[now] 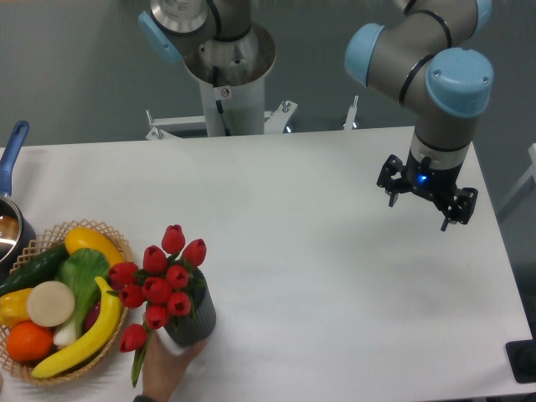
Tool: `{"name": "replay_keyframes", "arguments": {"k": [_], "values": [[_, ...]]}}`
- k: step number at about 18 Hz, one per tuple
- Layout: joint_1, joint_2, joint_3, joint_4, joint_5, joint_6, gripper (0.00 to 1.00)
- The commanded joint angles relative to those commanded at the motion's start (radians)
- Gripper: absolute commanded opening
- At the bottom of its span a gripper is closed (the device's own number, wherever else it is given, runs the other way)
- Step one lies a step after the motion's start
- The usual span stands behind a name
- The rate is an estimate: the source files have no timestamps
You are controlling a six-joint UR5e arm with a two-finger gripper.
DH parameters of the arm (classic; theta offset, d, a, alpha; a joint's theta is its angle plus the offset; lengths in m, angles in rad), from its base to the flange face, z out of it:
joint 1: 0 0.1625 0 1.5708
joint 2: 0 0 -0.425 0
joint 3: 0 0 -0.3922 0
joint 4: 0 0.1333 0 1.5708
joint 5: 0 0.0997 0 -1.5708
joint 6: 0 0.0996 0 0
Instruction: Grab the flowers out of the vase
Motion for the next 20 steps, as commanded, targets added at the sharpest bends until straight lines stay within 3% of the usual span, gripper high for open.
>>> {"name": "replay_keyframes", "arguments": {"k": [6, 11, 13, 16, 20], "values": [[-0.002, 0.003, 0.000, 0.003, -0.064, -0.029, 1.00], [-0.047, 0.003, -0.012, 0.023, -0.124, -0.193, 1.00], [-0.078, -0.001, -0.028, 0.153, -0.202, -0.344, 1.00], [-0.132, -0.021, -0.072, 0.342, -0.212, -0.541, 1.00], [-0.184, -0.023, -0.077, 0.379, -0.245, -0.633, 1.00]]}}
